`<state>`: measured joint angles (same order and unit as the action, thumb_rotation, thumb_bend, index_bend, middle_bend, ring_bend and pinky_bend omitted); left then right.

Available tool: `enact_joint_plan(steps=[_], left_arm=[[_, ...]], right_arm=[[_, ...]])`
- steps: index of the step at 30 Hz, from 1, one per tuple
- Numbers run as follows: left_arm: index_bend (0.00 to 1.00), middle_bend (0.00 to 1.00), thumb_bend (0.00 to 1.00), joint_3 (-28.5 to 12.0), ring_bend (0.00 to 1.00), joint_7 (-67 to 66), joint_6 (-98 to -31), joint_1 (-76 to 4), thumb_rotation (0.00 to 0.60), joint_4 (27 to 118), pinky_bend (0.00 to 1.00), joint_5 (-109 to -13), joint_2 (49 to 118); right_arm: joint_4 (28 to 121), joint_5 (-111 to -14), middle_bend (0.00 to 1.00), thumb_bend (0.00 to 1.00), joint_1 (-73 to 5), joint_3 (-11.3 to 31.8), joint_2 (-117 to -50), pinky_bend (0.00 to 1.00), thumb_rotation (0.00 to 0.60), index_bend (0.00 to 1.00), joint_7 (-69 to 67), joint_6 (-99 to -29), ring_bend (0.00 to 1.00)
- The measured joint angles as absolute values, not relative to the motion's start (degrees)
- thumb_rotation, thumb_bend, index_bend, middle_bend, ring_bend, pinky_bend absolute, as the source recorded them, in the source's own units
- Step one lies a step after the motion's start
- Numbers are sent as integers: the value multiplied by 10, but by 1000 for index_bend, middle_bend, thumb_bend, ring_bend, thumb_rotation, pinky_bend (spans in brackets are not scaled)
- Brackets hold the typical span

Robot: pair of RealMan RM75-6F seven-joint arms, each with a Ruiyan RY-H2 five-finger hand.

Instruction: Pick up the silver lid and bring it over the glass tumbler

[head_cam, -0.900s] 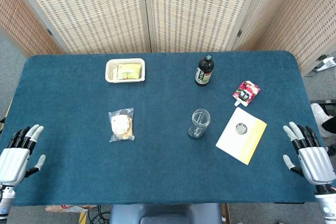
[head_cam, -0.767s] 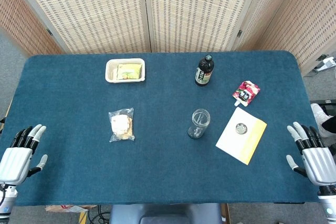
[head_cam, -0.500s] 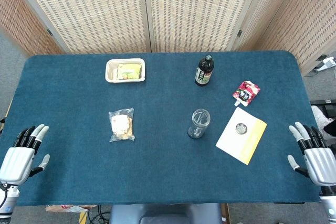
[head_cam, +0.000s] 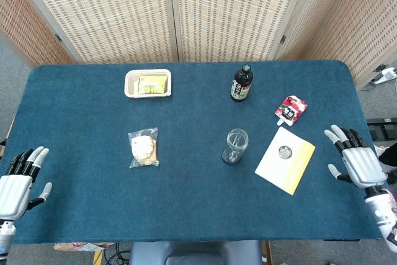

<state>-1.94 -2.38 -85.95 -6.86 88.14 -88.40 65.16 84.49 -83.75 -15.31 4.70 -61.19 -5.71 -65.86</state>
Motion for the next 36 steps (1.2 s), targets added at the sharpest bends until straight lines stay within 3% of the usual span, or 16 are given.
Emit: enact_joint_plan(steps=[6, 12, 36], left_arm=[[0, 52, 351, -22, 0, -18, -861, -67, 600, 882, 56, -881, 650], [0, 52, 351, -25, 0, -6, -869, -64, 600, 882, 56, -879, 645], [0, 52, 351, -26, 0, 2, -881, -58, 600, 883, 55, -885, 641]], right_arm=[[820, -797, 0, 356, -220, 68, -630, 0, 600, 278, -57, -562, 0], [782, -767, 0, 379, -265, 79, -674, 0, 600, 345, -43, -512, 0], [728, -730, 0, 414, -308, 53, -743, 0, 600, 415, 14, -448, 0]])
